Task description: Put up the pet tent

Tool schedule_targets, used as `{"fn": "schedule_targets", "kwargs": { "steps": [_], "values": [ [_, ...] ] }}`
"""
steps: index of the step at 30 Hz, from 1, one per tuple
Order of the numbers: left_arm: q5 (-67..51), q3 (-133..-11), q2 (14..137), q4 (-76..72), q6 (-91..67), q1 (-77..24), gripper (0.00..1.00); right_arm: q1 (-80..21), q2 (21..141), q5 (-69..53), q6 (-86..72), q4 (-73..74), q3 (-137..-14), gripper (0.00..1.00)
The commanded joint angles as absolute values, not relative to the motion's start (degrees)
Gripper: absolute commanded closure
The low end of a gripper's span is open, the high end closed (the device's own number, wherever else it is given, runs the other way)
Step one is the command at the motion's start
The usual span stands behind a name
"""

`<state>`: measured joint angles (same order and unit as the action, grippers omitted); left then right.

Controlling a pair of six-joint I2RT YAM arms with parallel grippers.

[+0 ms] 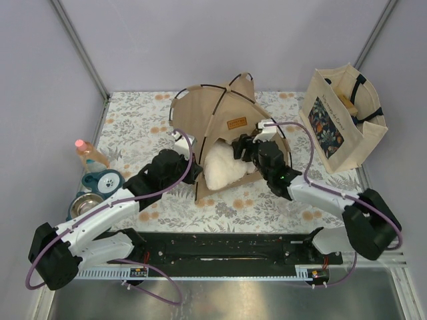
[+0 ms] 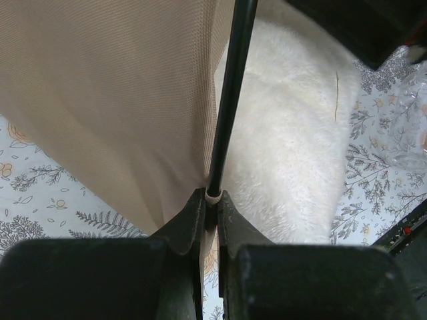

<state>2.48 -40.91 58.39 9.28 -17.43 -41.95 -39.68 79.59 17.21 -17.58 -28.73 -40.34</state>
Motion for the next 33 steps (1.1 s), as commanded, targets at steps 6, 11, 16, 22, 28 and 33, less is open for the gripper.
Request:
{"fn": "schedule_targets", "kwargs": {
  "steps": [6,11,16,22,28,33],
  "values": [
    [1.67,-43.07,59.41,9.58,-20.39,-42.10,1.00,-40.08,58.03,22.41,-28.03,-6.88,-40.96,0.14],
    [1.84,-43.42,59.76,9.49,-20.57,-42.19,1.00,-40.08,55.89,17.60,-32.51,8.59,-44.64,0.27],
    [1.93,-43.51,59.94,9.49,-20.74,-42.10,1.00,-40.25,59.05,7.57,-37.79,4.95,-40.18,0.45],
    [1.41,-43.24,60.20,9.49,-21.18,-42.19,1.00,-40.96,71.86,0.72,-41.04,-4.73,-40.77,0.85],
    [0.79,-43.86,61.08,10.54,-21.36,-42.19,1.00,-41.13,86.36,-2.72,-41.57,-18.62,-49.54,0.87],
    [0.62,-44.30,60.47,11.51,-21.97,-42.27,1.00,-41.05,95.70,-3.17,-43.85,-27.32,-52.82,0.84]
  ]
}}
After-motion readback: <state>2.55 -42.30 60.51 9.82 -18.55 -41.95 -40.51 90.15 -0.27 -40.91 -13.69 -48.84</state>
